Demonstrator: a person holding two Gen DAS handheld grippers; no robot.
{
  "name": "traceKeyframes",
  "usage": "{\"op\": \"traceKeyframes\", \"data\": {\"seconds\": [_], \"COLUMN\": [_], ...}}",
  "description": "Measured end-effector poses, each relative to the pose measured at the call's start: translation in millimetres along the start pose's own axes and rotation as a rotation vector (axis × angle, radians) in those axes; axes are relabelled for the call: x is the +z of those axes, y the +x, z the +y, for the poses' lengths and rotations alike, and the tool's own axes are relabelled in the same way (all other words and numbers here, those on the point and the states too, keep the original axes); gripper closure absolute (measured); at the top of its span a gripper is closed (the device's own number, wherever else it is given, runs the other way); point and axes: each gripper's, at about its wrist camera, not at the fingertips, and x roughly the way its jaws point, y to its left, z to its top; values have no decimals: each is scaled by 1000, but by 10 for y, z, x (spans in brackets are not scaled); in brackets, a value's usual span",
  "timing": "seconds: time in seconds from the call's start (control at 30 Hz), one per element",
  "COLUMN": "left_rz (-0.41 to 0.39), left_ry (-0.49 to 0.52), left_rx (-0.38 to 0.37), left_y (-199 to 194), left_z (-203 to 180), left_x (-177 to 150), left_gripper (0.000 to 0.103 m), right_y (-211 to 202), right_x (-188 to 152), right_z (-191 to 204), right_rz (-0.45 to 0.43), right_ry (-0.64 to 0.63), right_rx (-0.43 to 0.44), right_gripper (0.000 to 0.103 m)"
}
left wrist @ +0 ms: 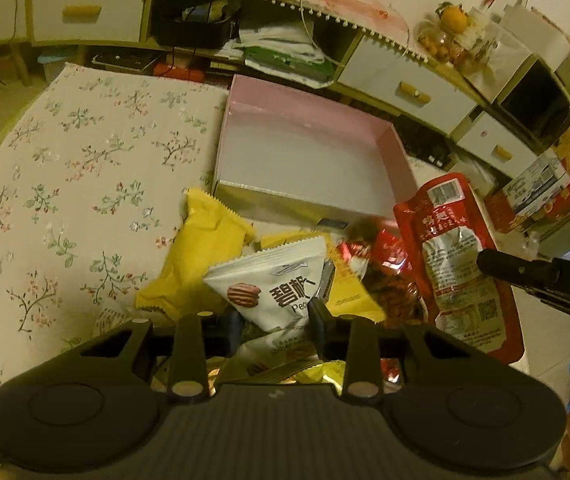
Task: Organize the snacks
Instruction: 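Lift both held packets and carry them over the pink box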
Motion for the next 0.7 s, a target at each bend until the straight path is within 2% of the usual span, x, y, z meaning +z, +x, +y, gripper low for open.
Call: {"op": "traceKeyframes", "data": {"seconds": [0.2, 0.33, 0.53, 0.7], "left_rz": [-41, -41, 96, 97], "left_ry": [6, 11, 109, 125], "left_rx": [-35, -62, -53, -33], "left_y": [-72, -52, 105, 118], "left_z": [-22, -3, -16, 29], "left_x": [125, 178, 147, 124], "left_gripper": [64, 64, 64, 64], "right_y": [-31, -21, -28, -16], "right_x": [85, 110, 85, 69], "right_z": [-17, -37, -28, -26], "right_rz": [-49, -55, -42, -27], "right_ry": [-27, -29, -37, -36], "right_rx": [-1, 10, 43, 54], "right_gripper": [98, 98, 98, 98]}}
